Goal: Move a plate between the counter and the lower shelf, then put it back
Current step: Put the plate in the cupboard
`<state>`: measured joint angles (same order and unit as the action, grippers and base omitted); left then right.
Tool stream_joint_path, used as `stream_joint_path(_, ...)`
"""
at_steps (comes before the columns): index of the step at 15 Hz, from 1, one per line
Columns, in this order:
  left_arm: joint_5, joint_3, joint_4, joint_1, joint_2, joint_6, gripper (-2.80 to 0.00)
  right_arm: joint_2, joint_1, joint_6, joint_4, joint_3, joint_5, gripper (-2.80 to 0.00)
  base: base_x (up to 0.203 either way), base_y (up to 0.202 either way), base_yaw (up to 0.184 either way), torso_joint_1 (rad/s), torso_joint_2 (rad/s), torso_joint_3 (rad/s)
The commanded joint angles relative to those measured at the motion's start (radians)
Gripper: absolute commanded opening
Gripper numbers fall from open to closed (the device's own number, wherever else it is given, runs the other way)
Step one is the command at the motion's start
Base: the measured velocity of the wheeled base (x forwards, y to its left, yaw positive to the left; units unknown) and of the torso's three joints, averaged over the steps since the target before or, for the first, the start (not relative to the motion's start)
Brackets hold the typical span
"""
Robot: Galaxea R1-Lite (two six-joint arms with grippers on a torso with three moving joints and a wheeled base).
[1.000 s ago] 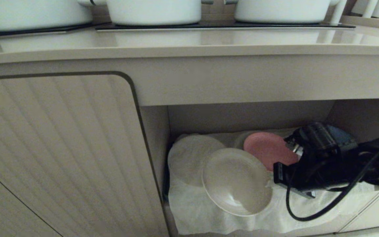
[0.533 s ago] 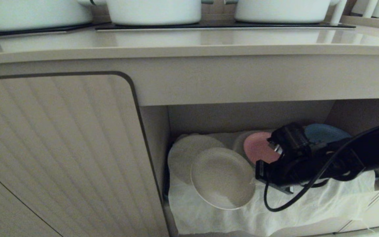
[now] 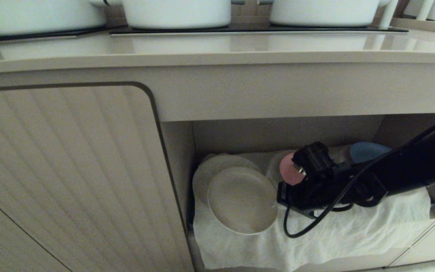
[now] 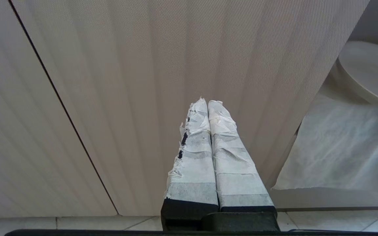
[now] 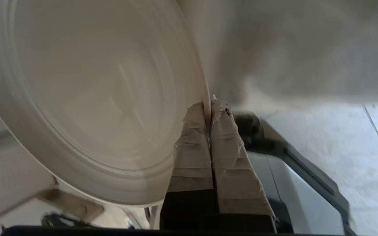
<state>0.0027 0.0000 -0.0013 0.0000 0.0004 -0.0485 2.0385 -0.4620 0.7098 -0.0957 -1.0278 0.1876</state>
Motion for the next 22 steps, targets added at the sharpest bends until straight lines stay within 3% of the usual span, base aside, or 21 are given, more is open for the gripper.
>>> stream_joint_path(1,0.0,0.0,0.0,0.0,0.0,-0.001,-2.8,0.038,-0.006,0.012,0.007,-0.059,-0.012,-2.8,0.0,0.0,0.0,0.0,0.0,0.0)
stream_joint_path(8,0.0,0.0,0.0,0.0,0.0,-0.001,-2.8,0.1,-0.015,0.046,0.019,-0.148,-0.029,-2.8,0.0,0.0,0.0,0.0,0.0,0.0)
stream_joint_path(16,0.0,0.0,0.0,0.0,0.0,-0.001,-2.8,0.165,-0.022,0.053,0.155,-0.305,-0.051,-2.8,0.0,0.0,0.0,0.0,0.0,0.0)
stream_joint_path(22,0.0,0.0,0.0,0.0,0.0,-0.001,-2.8,0.213,-0.042,0.13,0.16,-0.367,-0.069,-2.8,0.0,0.0,0.0,0.0,0.0,0.0)
